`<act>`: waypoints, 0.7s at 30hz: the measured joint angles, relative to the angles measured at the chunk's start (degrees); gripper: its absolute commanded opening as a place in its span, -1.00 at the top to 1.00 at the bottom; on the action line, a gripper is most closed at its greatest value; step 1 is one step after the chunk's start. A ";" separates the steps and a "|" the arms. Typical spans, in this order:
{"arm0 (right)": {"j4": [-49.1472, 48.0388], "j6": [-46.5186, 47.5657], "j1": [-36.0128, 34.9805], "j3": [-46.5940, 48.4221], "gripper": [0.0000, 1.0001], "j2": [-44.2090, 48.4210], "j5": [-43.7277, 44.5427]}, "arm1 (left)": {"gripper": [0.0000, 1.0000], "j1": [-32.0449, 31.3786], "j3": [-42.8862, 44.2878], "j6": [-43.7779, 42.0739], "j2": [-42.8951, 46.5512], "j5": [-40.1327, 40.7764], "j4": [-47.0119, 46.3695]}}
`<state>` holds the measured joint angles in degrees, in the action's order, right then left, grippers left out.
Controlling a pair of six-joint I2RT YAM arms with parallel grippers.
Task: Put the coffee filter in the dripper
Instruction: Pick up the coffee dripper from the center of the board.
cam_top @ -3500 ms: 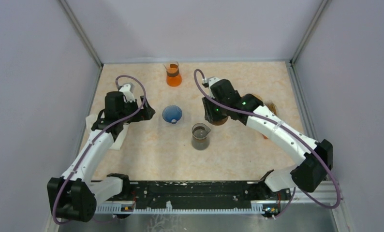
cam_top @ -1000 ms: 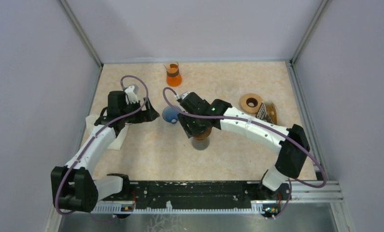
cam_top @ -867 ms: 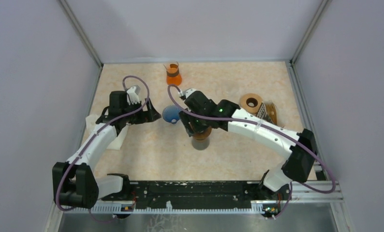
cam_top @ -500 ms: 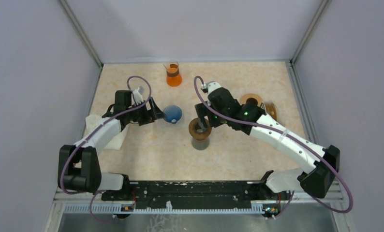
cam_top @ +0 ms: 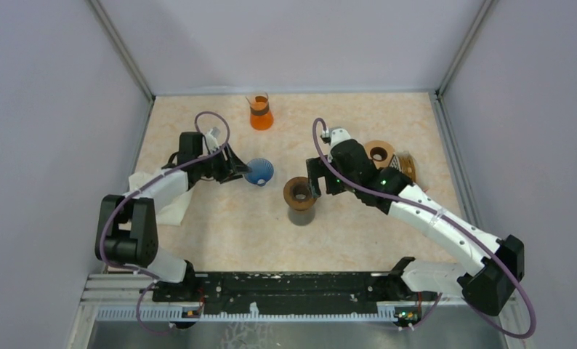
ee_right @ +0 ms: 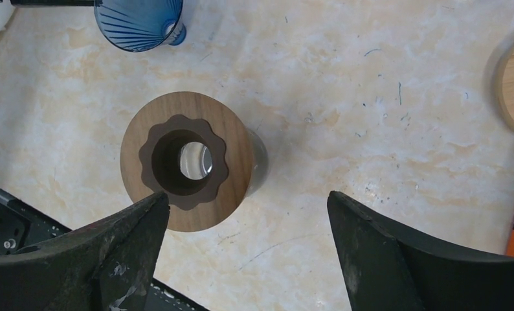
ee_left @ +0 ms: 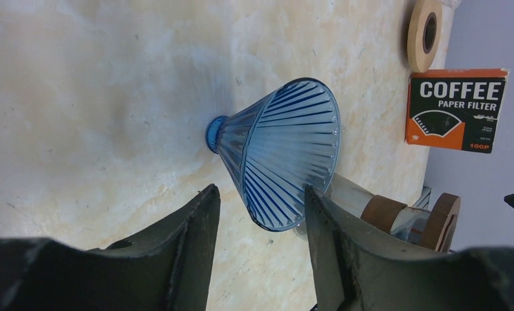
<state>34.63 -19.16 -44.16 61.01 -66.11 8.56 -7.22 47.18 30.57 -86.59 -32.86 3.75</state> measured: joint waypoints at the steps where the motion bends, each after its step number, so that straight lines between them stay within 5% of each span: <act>1: -0.39 -0.17 0.28 -0.55 -0.86 0.28 -0.11 | -0.03 0.00 0.07 0.26 -0.26 -0.02 -0.42; 11: -4.04 -1.64 2.56 -3.67 -0.87 1.60 -0.74 | 0.21 -0.15 1.20 1.01 -4.07 -0.20 -2.10; 21: -5.55 -1.75 3.08 -4.90 -0.87 1.73 -0.74 | 0.74 -0.79 1.88 1.09 -5.49 -0.17 -2.34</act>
<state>29.08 -20.91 -41.08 56.12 -64.38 7.81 -8.01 49.06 31.66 -92.07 -33.04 1.41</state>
